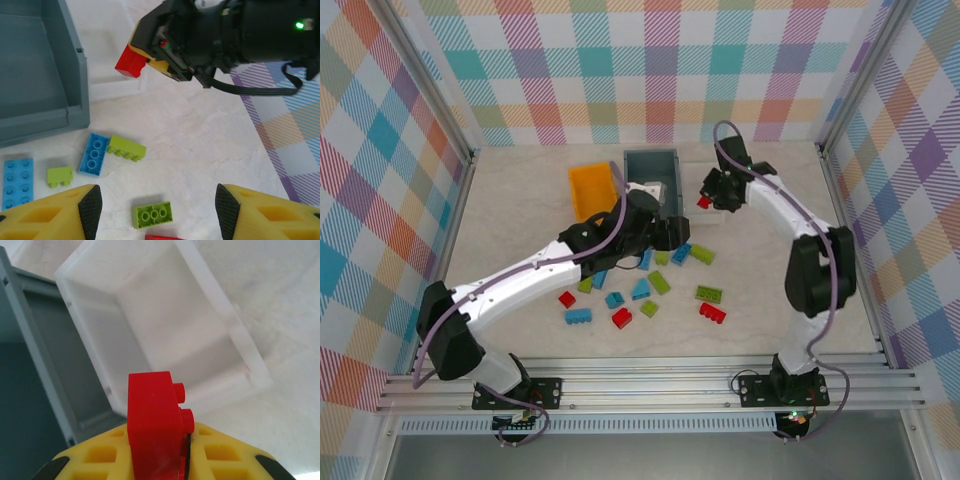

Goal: Sort the legos into containers by color

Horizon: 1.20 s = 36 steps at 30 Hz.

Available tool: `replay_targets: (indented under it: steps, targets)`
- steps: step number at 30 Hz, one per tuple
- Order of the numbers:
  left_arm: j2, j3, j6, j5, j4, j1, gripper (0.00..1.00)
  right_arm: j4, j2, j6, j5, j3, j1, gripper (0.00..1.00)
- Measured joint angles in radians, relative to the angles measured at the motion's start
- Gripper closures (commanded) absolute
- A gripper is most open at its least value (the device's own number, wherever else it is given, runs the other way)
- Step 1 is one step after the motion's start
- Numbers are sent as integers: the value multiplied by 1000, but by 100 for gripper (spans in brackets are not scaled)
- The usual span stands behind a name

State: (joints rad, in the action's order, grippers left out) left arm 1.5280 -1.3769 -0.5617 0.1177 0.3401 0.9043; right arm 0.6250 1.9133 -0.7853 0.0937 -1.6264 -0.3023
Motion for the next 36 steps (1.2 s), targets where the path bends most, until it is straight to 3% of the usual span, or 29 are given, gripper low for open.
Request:
replay_targets:
  steps: [7,13,18,22,29,36]
  targets:
    - [34,-48,0,10,45,-17,37,95,208,55,24,-189,8,57]
    - [23,-46,0,44,126,-20,37,133,218,98,24,-214,8,45]
    - [-42,-19,-21,100,231,-30,37,143,105,137,40,-196,-1,41]
    - [-151,60,-69,147,321,-31,38,92,-168,201,63,-65,-48,37]
    - [-348,266,-141,181,476,-37,38,-28,-672,327,15,307,-294,34]
    - [-400,385,-132,172,584,-57,38,-10,-800,321,26,579,-688,33]
